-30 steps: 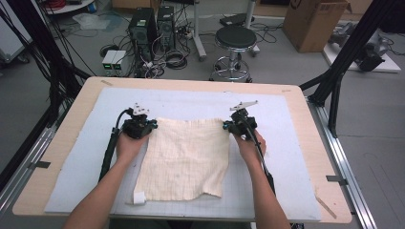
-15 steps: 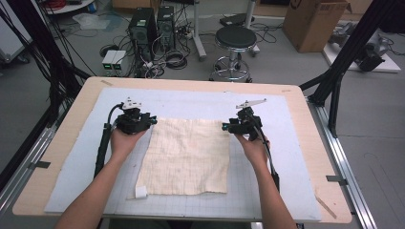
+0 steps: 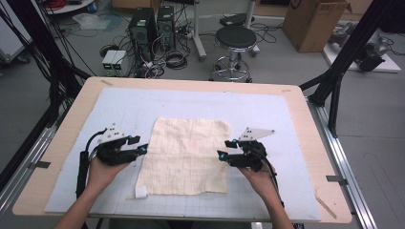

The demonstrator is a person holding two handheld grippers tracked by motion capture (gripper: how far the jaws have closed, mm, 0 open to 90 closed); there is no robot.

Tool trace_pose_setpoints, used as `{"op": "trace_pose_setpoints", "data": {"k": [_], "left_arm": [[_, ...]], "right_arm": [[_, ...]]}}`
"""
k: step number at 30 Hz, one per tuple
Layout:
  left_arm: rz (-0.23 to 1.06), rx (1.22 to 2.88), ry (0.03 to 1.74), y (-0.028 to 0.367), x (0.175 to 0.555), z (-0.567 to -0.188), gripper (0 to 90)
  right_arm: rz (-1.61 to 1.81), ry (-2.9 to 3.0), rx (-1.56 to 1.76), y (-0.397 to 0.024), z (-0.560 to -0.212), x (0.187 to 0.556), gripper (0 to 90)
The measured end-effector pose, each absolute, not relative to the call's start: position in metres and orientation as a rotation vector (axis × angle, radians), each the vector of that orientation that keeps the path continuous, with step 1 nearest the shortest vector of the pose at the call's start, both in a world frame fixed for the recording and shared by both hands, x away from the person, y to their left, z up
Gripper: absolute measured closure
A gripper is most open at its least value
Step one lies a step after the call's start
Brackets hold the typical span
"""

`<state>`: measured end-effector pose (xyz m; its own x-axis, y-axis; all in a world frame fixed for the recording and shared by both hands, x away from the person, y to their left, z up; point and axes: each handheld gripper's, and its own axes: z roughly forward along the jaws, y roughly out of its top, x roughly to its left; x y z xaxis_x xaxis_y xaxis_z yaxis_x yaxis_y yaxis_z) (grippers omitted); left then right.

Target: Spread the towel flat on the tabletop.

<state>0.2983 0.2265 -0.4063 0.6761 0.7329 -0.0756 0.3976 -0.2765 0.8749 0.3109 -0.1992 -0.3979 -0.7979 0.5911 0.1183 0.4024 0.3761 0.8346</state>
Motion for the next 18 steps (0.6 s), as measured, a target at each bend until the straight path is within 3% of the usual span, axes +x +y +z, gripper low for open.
{"op": "trace_pose_setpoints", "data": {"k": [8,18], "left_arm": [[0.388,1.970,0.821,0.230,0.259,-0.427,48.5],[0.297,2.090,0.668,0.224,0.232,-0.439,50.9]], "right_arm": [[1.349,2.565,0.799,-0.201,-0.421,0.279,56.8],[1.306,2.701,0.693,-0.200,-0.438,0.254,58.5]]}}
